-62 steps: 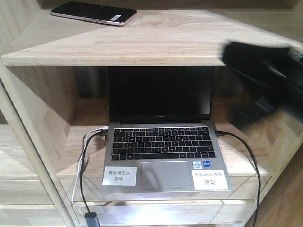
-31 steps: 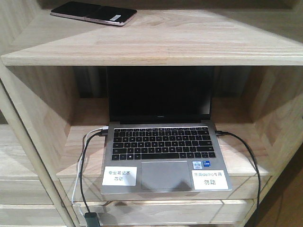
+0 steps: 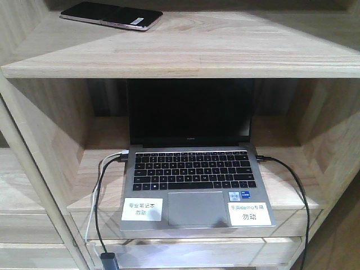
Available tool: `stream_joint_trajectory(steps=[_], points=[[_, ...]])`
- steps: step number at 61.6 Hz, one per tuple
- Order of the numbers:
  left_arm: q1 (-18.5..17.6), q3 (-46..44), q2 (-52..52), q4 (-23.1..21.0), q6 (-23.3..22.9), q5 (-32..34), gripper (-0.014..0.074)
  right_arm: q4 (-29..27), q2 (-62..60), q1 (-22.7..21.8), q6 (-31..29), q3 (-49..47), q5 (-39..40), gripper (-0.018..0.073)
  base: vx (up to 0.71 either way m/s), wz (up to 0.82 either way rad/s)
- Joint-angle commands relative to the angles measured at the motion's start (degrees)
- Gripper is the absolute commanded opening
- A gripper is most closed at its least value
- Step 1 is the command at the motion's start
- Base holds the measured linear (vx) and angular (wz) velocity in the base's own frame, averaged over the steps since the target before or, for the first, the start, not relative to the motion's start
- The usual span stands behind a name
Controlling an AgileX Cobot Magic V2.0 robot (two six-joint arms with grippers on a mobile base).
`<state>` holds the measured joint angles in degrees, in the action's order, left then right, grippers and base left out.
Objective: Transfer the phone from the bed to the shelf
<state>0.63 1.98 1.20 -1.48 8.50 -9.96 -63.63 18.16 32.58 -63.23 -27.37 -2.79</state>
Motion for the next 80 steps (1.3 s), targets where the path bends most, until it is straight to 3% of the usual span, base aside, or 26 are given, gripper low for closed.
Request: stream_joint_trajectory(steps=[1,13,19,24,37,43,52,67,80], points=[[0.04,-1.32,0.25,-0.52,-0.33,4.35,0.0001,-0.30,0.45,-0.20,-0.23,-1.49,2.11,-0.0010,0.00,0.00],[0.04,-1.32,0.25,-0.52,-0.33,4.35,0.0001,1.00,1.08,-0.20,0.56,-1.49,2.11,-0.0010,0.00,0.00],[0.04,-1.32,0.25,-0.52,-0.33,4.35,0.0001,7.89,1.09,-0.20,6.66,-1.49,1.68,-0.0010,0.00,0.00],[0.04,-1.32,0.25,-0.52,-0.33,4.35,0.0001,17.61,1.09,-0.20,17.60,-1.49,1.67,-0.0010,0.00,0.00],[0.04,-1.32,0.25,-0.52,-0.33,4.35,0.0001,49.41,1.09,-0.20,49.34,-1.49,1.73,-0.0010,0.00,0.00],[0.04,-1.32,0.25,-0.52,-0.33,4.35,0.0001,58.76,1.09,-0.20,59.99,-1.42,1.85,-0.0010,0.00,0.00],[0.04,-1.32,0.25,-0.52,-0.33,4.35,0.0001,60.25,1.09,-1.05,60.81,-1.42,1.65,-0.0010,0.00,0.00],[0.04,-1.32,0.25,-0.52,-0.33,4.35,0.0001,59.52,0.83,-15.03,63.23,-1.42,-1.45,-0.0010,0.00,0.00],[0.04,-1.32,0.25,-0.52,-0.33,4.35,0.0001,59.52,-2.04,-24.42,62.87,-1.28,-7.02,-0.0010,0.00,0.00]])
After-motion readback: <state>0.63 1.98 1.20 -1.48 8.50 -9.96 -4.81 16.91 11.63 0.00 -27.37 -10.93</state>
